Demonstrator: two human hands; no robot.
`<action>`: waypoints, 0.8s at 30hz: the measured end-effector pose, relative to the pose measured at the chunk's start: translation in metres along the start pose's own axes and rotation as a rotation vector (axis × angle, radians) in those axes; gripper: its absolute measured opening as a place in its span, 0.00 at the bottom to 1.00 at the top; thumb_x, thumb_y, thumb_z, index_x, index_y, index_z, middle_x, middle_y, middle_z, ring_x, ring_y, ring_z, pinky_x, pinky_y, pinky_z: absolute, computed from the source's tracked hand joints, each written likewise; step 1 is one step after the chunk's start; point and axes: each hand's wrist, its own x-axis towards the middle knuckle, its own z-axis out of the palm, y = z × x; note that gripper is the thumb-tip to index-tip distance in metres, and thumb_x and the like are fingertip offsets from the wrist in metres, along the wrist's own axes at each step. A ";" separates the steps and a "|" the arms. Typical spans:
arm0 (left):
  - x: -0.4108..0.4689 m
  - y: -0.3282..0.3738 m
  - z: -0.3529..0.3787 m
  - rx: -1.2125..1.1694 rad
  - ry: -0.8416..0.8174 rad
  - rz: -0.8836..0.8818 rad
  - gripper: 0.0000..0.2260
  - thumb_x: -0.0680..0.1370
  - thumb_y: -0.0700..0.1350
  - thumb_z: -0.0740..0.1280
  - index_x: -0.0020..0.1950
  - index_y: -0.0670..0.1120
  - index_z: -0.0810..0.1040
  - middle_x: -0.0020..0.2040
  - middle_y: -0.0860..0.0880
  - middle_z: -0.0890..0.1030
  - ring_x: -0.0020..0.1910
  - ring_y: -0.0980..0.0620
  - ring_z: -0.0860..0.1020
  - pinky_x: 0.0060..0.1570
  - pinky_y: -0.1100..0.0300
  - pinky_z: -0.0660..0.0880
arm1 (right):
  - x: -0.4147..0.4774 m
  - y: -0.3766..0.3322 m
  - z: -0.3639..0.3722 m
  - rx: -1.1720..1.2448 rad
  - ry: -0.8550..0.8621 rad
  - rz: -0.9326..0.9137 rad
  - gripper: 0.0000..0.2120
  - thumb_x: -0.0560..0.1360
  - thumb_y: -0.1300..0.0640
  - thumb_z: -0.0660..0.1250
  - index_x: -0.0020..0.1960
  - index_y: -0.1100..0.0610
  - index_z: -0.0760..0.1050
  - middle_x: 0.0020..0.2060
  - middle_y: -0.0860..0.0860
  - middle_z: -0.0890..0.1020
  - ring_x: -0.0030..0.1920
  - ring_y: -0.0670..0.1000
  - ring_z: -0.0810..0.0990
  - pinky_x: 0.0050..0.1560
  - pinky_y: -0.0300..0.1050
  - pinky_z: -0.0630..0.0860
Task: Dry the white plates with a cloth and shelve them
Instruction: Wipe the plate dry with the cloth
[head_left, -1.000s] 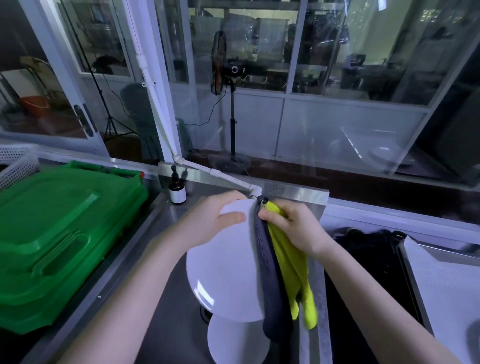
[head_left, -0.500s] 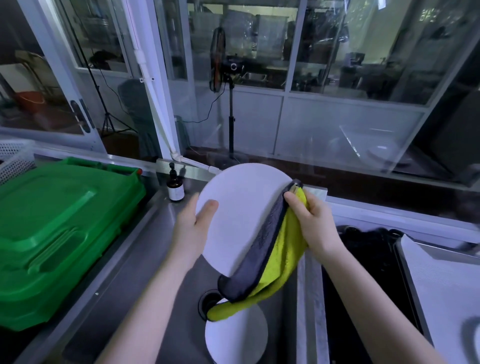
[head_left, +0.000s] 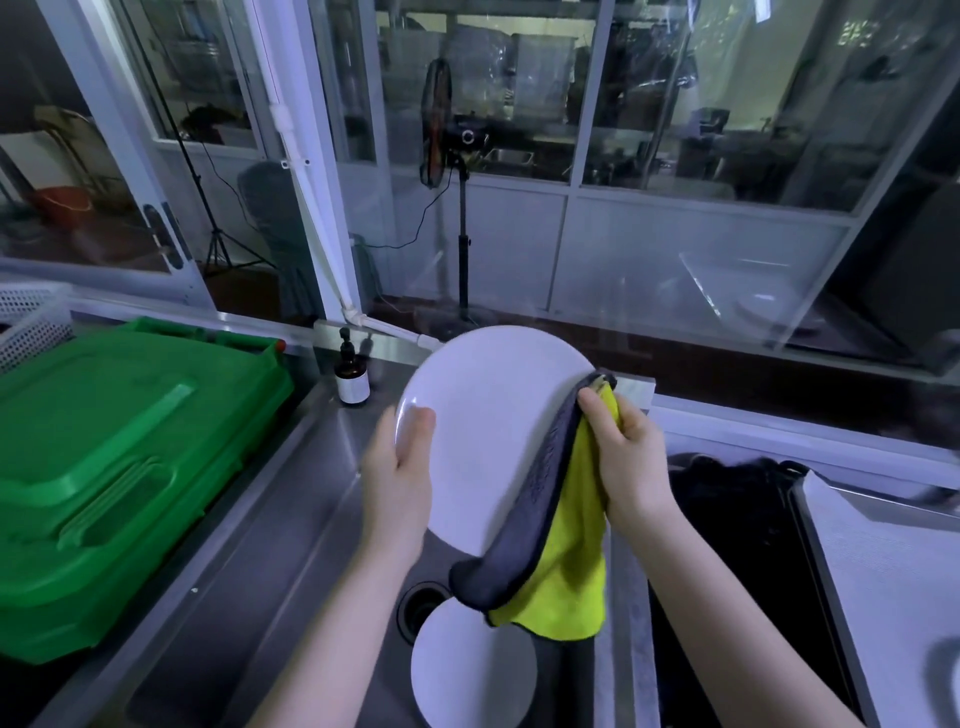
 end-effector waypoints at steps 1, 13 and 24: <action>-0.002 0.000 0.002 -0.012 -0.010 -0.021 0.12 0.79 0.58 0.63 0.48 0.51 0.76 0.45 0.55 0.79 0.46 0.55 0.75 0.48 0.55 0.72 | -0.002 0.003 -0.001 0.004 -0.003 0.019 0.11 0.78 0.52 0.68 0.45 0.60 0.80 0.38 0.51 0.81 0.41 0.48 0.76 0.45 0.48 0.74; 0.045 0.045 -0.011 0.534 -0.505 0.327 0.04 0.78 0.51 0.70 0.43 0.58 0.79 0.38 0.57 0.80 0.37 0.58 0.76 0.37 0.68 0.68 | 0.013 -0.024 0.011 -0.594 -0.440 -0.407 0.15 0.74 0.51 0.71 0.31 0.47 0.71 0.26 0.40 0.73 0.30 0.39 0.68 0.35 0.32 0.65; 0.005 0.009 -0.010 0.069 -0.143 0.033 0.06 0.80 0.54 0.64 0.51 0.59 0.81 0.50 0.59 0.85 0.51 0.59 0.82 0.53 0.55 0.76 | 0.002 0.004 -0.014 -0.073 -0.129 -0.018 0.08 0.77 0.50 0.69 0.44 0.53 0.81 0.38 0.48 0.84 0.40 0.46 0.79 0.45 0.47 0.77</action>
